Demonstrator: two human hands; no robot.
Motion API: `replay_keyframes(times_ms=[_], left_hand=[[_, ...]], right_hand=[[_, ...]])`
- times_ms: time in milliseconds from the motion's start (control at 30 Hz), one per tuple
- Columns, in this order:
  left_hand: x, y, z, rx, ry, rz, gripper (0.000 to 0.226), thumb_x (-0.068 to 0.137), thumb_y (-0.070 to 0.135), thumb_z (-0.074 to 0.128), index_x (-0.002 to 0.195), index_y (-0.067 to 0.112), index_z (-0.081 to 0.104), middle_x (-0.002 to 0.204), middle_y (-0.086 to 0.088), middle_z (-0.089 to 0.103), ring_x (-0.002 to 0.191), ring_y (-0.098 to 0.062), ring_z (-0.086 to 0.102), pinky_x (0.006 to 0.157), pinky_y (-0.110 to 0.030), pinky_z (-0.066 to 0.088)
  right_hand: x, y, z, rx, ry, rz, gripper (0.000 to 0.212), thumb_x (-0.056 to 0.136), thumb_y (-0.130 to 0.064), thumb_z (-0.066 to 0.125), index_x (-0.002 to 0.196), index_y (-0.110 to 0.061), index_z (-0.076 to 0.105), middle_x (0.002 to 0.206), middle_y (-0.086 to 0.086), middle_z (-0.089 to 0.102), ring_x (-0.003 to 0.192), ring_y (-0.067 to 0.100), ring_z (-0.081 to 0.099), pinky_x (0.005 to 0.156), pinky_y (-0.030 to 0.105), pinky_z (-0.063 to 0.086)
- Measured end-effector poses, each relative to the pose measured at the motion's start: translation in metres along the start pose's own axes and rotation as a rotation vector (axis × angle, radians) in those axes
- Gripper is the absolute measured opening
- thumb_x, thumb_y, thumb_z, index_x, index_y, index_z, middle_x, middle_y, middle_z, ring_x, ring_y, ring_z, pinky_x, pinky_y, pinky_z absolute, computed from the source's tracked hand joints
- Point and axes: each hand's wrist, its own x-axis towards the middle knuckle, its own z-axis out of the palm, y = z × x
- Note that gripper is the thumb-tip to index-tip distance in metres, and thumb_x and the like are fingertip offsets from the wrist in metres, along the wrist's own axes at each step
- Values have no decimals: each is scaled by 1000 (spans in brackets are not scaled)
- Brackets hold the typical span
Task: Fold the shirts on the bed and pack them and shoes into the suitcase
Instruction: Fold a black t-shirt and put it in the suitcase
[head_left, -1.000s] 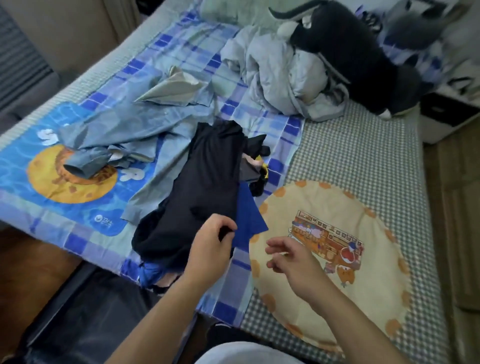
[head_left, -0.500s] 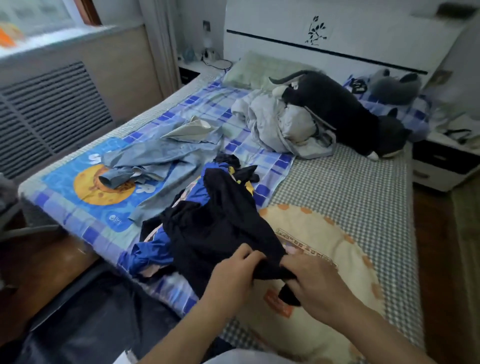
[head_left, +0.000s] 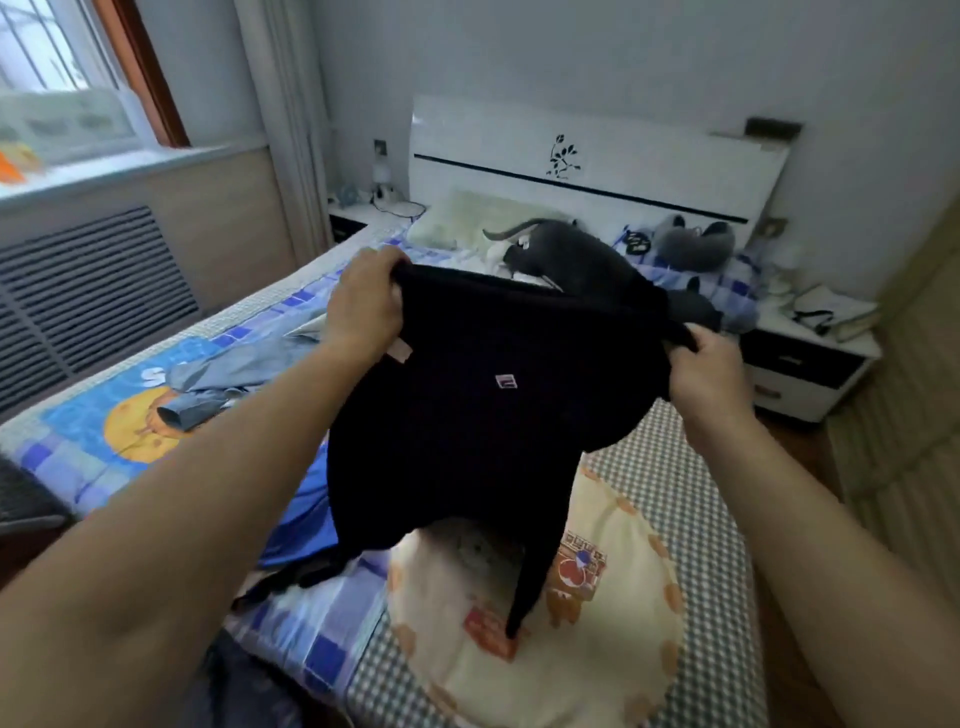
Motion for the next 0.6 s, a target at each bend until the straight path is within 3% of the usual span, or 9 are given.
replay_keyframes(times_ms=[133,200,300,367,433,500,533,600], left_hand=[[55,73,-47,218,107,139,37,96,9,46,124,20,67,119,-16,55,110,-39,55,85,-46,46],[70,93,-53,181,23,45,39,94,5,43,122,18,67,119,-20,62,101,-44,62,81,-49,55],[82,114,-47,-625,-354,-225,38,102,4,34,126,19,60,116,-19,64,83,-29,68,66,-40,61],[63,120,-38,-915,-608,-177,46,108,11,38,148,34,41,117,0,61,84,-10,62,77,-33,52],[24,114,-17,-1045,-718,-181,68,105,7,48,156,44,24,136,8,53,104,-5,61,89,-31,49],[-41,106,17,-1146,-591,-285,55,99,9,54,148,32,44,138,3,56,122,-14,58,91,-31,50],[-81,101,35,-1175,-496,-365,46,95,18,58,140,25,54,131,2,62,122,-18,59,92,-31,49],[-152,94,68,-1123,-448,-428,54,83,37,68,133,21,57,123,2,67,118,-16,62,98,-30,48]], right_hand=[[19,-49,-39,4,75,-145,28,102,-9,48,86,-22,68,83,3,67,73,16,59,64,29,44],[13,-61,-50,-22,-22,-124,27,104,-14,50,88,-23,69,86,5,71,79,22,65,68,33,50],[-9,-66,-51,145,-350,-19,21,105,-16,51,108,-16,72,101,9,77,99,30,73,79,37,59],[-24,-70,-46,363,-525,53,27,105,-16,47,124,-9,66,117,11,74,110,29,70,85,36,59],[-33,-71,-38,586,-557,127,31,107,-20,43,131,-11,61,124,12,71,114,29,69,93,44,58],[-37,-67,-30,711,-531,235,36,107,-28,40,133,-12,59,126,13,70,114,32,68,92,52,57],[-39,-64,-25,738,-527,281,40,107,-32,40,135,-11,58,127,14,69,115,34,68,92,55,56],[-41,-53,-10,784,-503,335,46,105,-35,43,140,-8,55,130,17,67,116,36,67,87,57,58]])
